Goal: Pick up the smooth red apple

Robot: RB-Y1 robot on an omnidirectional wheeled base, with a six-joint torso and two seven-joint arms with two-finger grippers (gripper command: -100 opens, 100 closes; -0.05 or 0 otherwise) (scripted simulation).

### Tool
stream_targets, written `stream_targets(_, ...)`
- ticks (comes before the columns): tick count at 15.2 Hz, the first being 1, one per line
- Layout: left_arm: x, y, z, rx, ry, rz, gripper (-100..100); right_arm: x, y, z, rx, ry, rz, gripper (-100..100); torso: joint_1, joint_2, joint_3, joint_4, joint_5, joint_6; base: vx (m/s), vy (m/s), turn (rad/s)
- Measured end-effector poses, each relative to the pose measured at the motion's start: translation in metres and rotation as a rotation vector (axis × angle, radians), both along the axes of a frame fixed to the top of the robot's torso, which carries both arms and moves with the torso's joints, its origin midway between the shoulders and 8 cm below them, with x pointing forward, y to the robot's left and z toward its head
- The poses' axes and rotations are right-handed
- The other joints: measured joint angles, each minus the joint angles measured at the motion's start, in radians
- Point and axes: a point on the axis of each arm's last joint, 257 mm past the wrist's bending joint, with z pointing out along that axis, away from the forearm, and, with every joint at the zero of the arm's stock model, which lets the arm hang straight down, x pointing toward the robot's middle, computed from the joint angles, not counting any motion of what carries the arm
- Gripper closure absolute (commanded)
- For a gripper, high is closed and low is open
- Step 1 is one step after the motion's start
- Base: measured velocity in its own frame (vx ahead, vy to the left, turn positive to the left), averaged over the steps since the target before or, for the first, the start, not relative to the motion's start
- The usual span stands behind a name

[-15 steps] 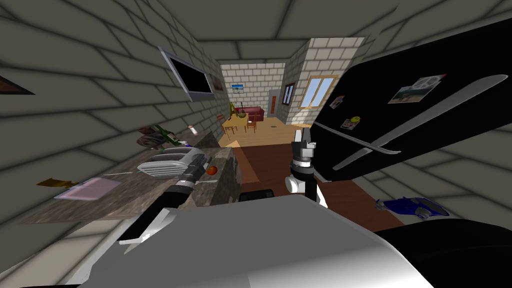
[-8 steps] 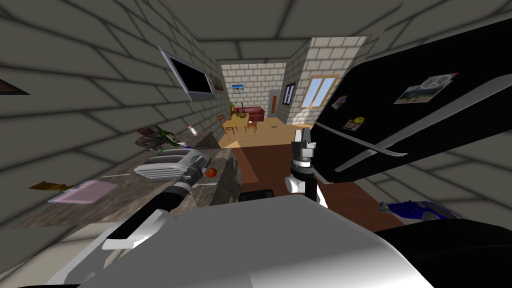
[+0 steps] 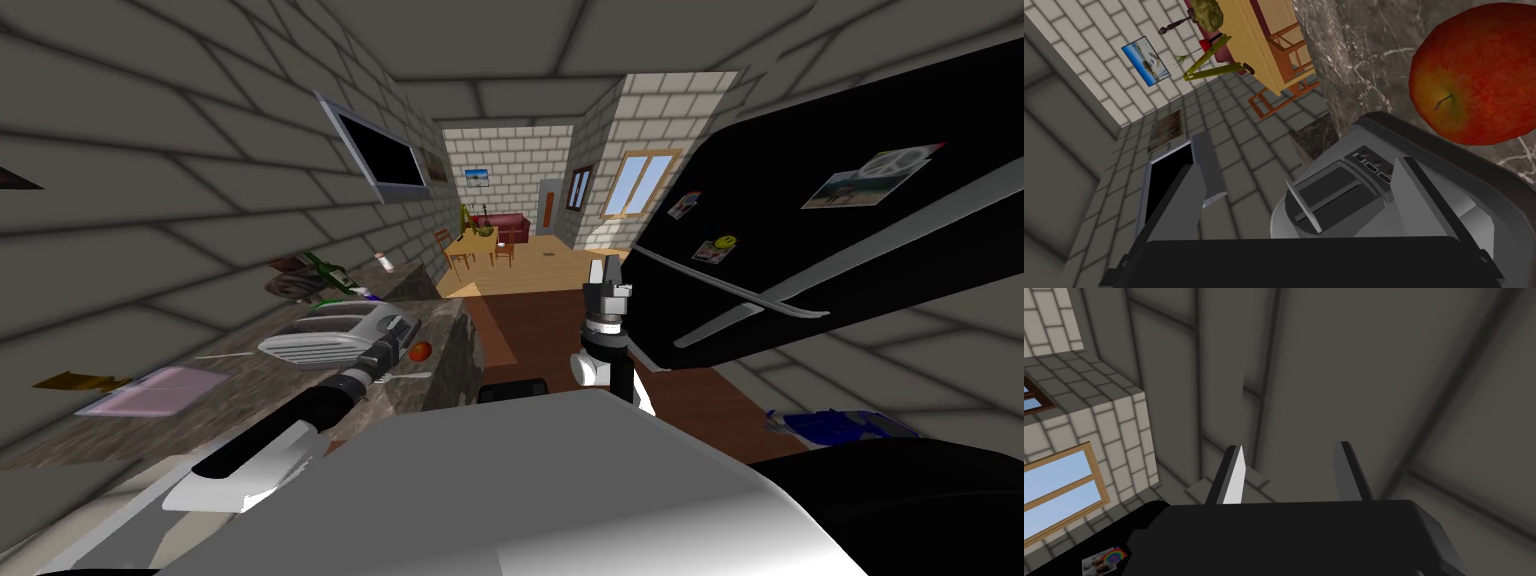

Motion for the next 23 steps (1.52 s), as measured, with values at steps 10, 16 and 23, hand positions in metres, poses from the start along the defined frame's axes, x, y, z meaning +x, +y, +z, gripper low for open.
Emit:
stream_targets(10, -0.031, 0.023, -0.034, 0.047, 0.242, 0.013, -100, 0.0, 0.0, 0.0, 0.0, 0.0, 0.0, 0, 0.0, 0.0, 0.0, 0.0, 0.0, 0.0, 0.055, -0.003, 0.005)
stream_targets(16, -0.054, 0.033, -0.053, 0.076, 0.386, 0.017, -100, 0.0, 0.0, 0.0, 0.0, 0.0, 0.0, 0, -0.001, -0.001, 0.0, 0.0, 0.0, 0.0, 0.065, -0.01, 0.001)
stream_targets(23, -0.087, 0.045, -0.07, 0.115, 0.573, 0.025, -100, 0.0, 0.0, 0.0, 0.0, 0.0, 0.0, 0, -0.001, -0.002, -0.001, 0.0, 0.0, 0.0, 0.075, -0.013, -0.004)
